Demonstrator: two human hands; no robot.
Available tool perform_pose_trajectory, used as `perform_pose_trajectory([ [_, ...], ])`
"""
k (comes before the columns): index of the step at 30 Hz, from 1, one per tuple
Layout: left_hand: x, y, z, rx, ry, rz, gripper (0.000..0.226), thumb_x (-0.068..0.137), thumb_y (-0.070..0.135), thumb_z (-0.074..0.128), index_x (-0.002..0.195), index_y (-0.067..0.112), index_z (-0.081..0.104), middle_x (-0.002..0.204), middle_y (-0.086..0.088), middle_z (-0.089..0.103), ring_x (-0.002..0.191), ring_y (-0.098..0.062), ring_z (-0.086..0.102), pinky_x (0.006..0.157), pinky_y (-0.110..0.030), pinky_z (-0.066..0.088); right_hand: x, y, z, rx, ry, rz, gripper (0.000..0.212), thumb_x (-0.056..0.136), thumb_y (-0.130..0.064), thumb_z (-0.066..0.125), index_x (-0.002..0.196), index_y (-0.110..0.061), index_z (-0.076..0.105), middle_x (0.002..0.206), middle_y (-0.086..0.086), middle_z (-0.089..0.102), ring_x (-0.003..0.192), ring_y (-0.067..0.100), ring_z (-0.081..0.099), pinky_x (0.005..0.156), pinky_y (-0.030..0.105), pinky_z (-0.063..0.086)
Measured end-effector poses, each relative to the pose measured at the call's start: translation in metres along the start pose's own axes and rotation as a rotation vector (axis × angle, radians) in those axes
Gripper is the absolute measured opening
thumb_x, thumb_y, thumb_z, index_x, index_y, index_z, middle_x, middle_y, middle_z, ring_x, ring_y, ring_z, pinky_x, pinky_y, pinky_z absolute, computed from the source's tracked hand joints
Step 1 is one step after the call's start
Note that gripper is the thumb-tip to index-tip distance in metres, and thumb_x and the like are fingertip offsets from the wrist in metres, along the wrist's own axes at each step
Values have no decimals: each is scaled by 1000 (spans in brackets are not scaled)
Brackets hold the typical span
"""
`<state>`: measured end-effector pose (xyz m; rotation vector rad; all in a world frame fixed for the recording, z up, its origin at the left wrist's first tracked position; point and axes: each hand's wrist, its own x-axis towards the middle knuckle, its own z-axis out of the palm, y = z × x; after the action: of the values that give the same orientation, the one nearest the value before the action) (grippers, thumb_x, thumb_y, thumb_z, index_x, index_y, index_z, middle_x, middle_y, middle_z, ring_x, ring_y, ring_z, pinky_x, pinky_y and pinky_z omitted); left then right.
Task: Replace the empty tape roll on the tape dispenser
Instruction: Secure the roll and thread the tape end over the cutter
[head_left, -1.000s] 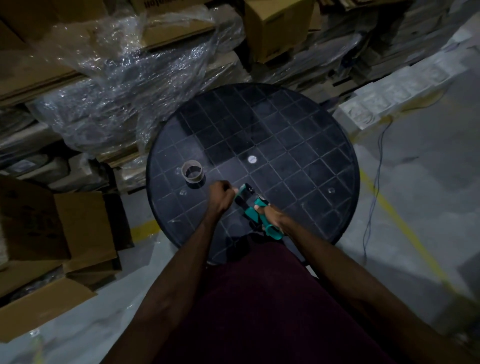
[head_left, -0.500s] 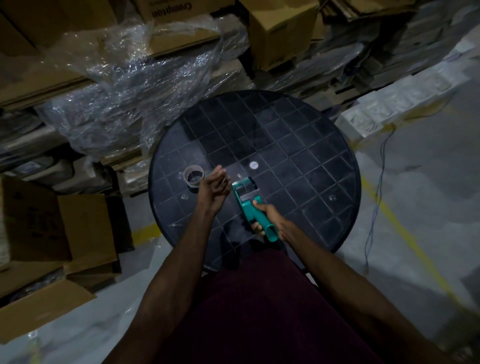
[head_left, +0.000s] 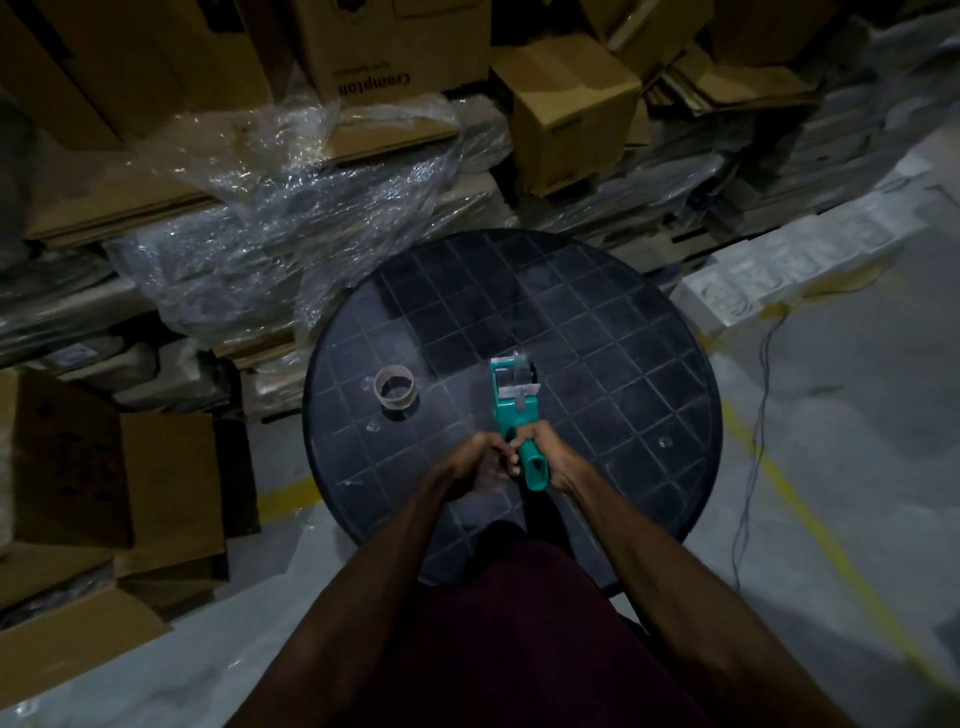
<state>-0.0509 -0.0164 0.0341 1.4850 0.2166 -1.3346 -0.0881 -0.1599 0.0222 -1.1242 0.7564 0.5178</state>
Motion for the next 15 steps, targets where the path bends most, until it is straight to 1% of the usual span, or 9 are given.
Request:
perform_pose_trajectory([
  [1,1,0,2,-87,-2,31,22,73,37,55,86,20,63,78,2,69,68,-13,61,71,-28,45,-5,-6,3,11,-11,18,28,54,-17,57,78,-5,60,61,8,58,49,21,52,47,26,44],
  [3,7,-3,5,-256,17,80,36,65,44,63,91,19,65,87,-4,68,76,-18,64,72,-30,49,-14,-14,7,39,-62,49,23,69,-16,49,83,-8,66,68,9,64,56,24,58,54,28,49],
  [5,10,-1,7,-351,32,108,52,75,54,62,108,15,69,96,-8,71,84,-24,67,74,-33,53,-18,-19,10,28,-57,60,23,76,-16,47,84,-11,68,69,8,67,57,24,62,58,30,51],
  [7,10,3,12,-356,52,111,61,80,62,61,119,15,68,104,-10,72,92,-27,69,81,-39,55,-16,-18,12,-31,-3,36,20,75,-18,51,83,-11,68,70,9,68,58,24,63,60,30,52],
  [9,8,8,20,-372,83,106,58,83,61,60,117,15,67,105,-10,71,95,-27,67,85,-40,53,-9,-15,12,-115,37,-14,29,66,-24,60,89,-8,67,75,11,67,62,25,63,64,33,52],
  [10,7,10,24,-395,76,112,53,85,59,60,114,16,67,103,-9,70,93,-25,66,82,-37,54,-4,-12,10,-175,73,-45,36,63,-24,63,93,-6,67,79,13,67,65,25,63,66,35,51],
  [12,5,14,30,-487,17,126,39,89,52,60,109,19,65,97,-8,67,87,-22,64,74,-33,55,-3,-14,9,-263,177,-176,34,66,-15,62,97,-3,67,84,14,68,70,25,65,66,34,52],
  [13,1,16,34,-529,10,128,33,90,49,59,105,19,65,94,-7,67,83,-21,65,74,-34,55,-2,-14,8,-306,218,-251,30,65,-11,61,94,-5,68,84,14,69,72,26,66,65,33,53],
  [15,5,13,38,-598,73,115,27,95,43,53,99,19,64,89,-5,68,76,-19,66,70,-33,55,-8,-15,10,-355,220,-341,39,55,-7,60,92,-9,72,82,13,71,75,28,67,66,35,54],
])
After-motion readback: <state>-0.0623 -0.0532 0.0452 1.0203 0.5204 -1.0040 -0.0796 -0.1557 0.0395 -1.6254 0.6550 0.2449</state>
